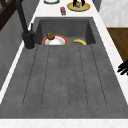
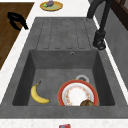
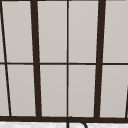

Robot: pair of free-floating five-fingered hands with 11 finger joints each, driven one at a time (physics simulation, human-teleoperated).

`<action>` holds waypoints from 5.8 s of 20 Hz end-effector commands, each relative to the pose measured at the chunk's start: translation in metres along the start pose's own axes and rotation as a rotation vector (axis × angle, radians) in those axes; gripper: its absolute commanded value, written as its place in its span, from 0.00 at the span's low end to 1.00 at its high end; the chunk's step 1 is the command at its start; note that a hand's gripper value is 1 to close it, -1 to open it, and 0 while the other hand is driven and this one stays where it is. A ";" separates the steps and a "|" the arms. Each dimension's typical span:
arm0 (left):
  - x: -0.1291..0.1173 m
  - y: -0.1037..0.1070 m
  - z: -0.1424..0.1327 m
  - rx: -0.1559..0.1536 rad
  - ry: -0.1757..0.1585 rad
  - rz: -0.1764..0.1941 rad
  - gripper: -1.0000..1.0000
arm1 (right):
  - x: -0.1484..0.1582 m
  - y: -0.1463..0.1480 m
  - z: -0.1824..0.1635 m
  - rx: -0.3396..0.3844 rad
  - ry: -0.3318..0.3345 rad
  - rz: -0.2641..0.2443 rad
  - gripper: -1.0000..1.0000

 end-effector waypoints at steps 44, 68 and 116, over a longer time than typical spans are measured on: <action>0.000 0.000 0.000 0.000 0.000 0.000 0.50 | 0.131 -0.040 0.152 -0.129 -0.180 0.065 0.00; 0.000 0.000 0.000 0.000 0.000 0.000 0.50 | 0.218 -0.045 0.197 -0.249 -0.476 0.097 0.00; 0.000 0.000 0.000 0.000 0.000 0.000 0.50 | 0.463 -0.044 0.091 -0.644 -0.733 0.163 0.00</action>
